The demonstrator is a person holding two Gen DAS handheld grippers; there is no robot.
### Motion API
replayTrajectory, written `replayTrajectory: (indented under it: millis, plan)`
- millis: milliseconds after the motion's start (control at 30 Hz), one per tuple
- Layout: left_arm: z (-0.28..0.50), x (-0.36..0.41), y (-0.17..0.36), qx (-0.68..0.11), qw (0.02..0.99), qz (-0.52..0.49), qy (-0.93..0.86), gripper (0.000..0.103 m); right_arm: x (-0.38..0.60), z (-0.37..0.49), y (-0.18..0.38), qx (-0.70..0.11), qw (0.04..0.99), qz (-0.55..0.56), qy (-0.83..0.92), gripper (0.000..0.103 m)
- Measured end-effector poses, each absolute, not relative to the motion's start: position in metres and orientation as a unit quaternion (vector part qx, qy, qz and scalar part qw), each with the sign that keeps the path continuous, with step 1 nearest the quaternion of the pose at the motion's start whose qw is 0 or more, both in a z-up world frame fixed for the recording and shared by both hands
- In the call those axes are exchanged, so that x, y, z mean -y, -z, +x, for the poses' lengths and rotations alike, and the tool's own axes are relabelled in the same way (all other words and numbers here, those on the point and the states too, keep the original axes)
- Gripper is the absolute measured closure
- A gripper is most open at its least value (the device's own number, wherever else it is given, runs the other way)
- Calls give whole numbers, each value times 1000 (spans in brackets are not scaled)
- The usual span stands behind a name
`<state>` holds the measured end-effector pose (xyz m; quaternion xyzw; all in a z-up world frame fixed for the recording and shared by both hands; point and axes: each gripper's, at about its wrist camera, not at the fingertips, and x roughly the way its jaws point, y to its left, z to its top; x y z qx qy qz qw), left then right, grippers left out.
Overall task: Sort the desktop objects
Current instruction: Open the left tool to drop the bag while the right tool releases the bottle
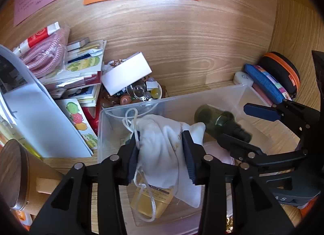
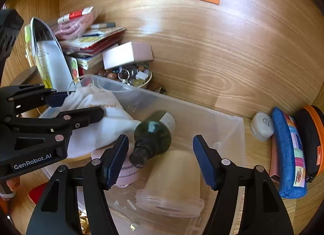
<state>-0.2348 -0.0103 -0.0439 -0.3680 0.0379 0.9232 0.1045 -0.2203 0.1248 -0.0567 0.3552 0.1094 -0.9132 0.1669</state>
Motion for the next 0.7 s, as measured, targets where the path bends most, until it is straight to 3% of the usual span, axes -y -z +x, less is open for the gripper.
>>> replayTrajectory:
  millis: [67, 200, 467, 600, 700]
  plan:
    - [-231, 11, 41, -42, 92, -357, -929, 60, -126, -219, 55, -105, 170, 353, 914, 36]
    - [-226, 10, 36, -54, 80, -337, -937, 45, -127, -219, 56, -101, 170, 356, 913, 32]
    - [-219, 7, 26, -53, 88, -328, -939, 37, -124, -213, 47, -111, 164, 343, 918, 31]
    - [-209, 5, 12, -48, 87, -316, -943, 33, -124, -204, 33, -126, 149, 317, 928, 25]
    - [-194, 8, -2, -48, 82, -298, -950, 23, -124, -191, 18, -136, 144, 296, 935, 24]
